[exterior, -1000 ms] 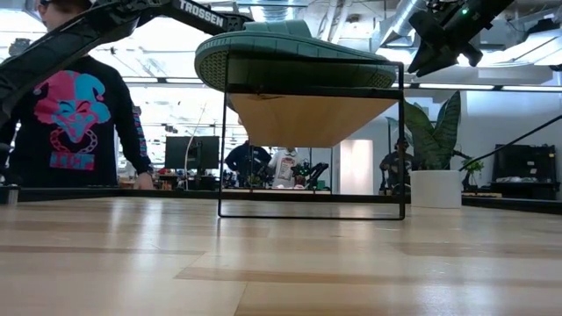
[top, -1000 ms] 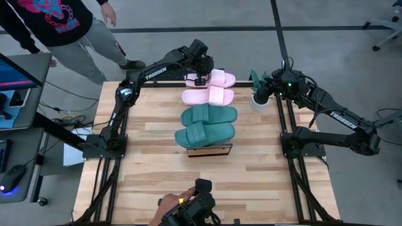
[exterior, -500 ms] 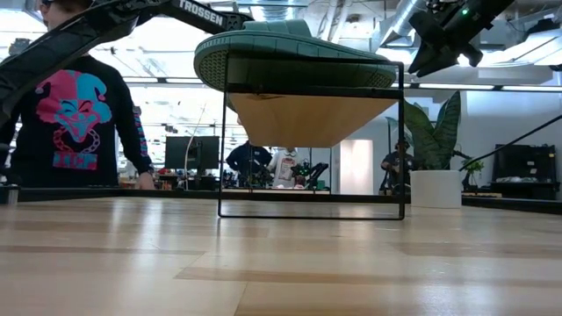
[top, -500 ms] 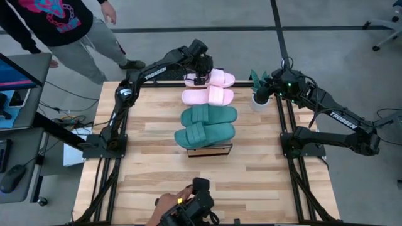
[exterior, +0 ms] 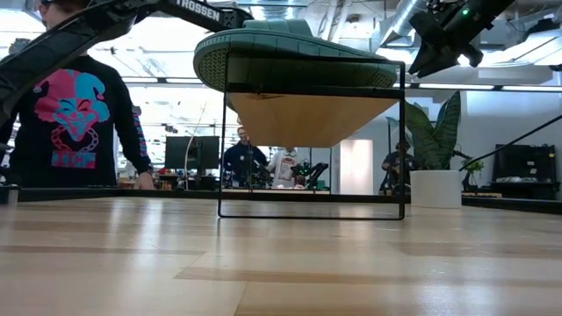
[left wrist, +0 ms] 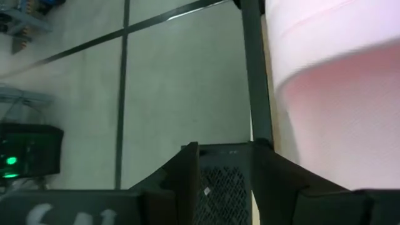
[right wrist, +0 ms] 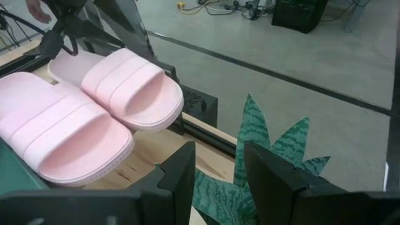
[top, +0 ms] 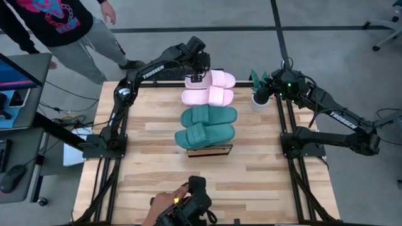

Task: Pick and place slides into the shelf
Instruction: Adjust the slides on the shelf

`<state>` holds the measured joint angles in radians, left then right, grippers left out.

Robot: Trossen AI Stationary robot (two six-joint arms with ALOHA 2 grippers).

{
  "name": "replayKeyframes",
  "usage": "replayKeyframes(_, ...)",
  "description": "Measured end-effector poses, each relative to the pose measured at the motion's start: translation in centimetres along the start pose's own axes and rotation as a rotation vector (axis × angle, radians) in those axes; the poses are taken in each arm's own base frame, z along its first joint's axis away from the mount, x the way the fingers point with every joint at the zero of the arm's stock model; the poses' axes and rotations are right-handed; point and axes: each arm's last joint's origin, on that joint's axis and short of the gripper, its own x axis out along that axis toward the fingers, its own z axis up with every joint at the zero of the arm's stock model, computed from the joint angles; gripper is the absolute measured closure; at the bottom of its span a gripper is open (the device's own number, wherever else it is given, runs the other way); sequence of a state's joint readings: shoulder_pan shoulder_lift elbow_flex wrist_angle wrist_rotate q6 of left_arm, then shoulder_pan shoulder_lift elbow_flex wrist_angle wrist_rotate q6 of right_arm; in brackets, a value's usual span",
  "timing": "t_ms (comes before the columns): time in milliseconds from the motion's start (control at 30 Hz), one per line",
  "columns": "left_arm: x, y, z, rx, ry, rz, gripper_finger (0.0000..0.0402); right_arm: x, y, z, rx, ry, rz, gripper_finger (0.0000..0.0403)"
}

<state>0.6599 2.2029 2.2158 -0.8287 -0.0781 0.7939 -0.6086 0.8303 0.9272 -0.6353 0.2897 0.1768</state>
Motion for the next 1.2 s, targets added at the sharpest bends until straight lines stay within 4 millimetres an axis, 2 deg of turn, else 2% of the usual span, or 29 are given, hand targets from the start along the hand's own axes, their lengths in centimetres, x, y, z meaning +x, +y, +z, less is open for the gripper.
replayKeyframes(200, -1.6, 1.0, -0.2, 0.028, 0.022, 0.072, 0.0278, 0.0, 0.0, 0.0, 0.000, 0.000, 0.001, 0.0274)
replayKeyframes(433, -5.3, 2.8, -0.6, -0.015, -0.015, 0.137, 0.0278, 0.0, 0.0, 0.0, 0.000, 0.000, 0.001, 0.0274)
replayKeyframes(600, -8.8, 3.2, -0.7, -0.145, -0.189, -0.005, 0.0278, 0.0, 0.0, 0.0, 0.000, 0.001, 0.001, 0.0274)
replayKeyframes(767, -10.8, 2.9, -1.1, -0.238, -0.342, -0.251, 0.0278, -0.1, 0.4, -0.1, -0.012, 0.001, 0.021, 0.0274)
replayKeyframes(933, -11.1, 1.6, -1.8, -0.282, -0.352, -0.492, 0.0278, -0.2, 0.8, -0.1, -0.024, 0.001, 0.043, 0.0274)
replayKeyframes(1200, -9.4, -1.4, -2.0, -0.307, -0.313, -0.716, 0.0278, -0.3, 0.9, -0.2, -0.029, 0.001, 0.044, 0.0274)
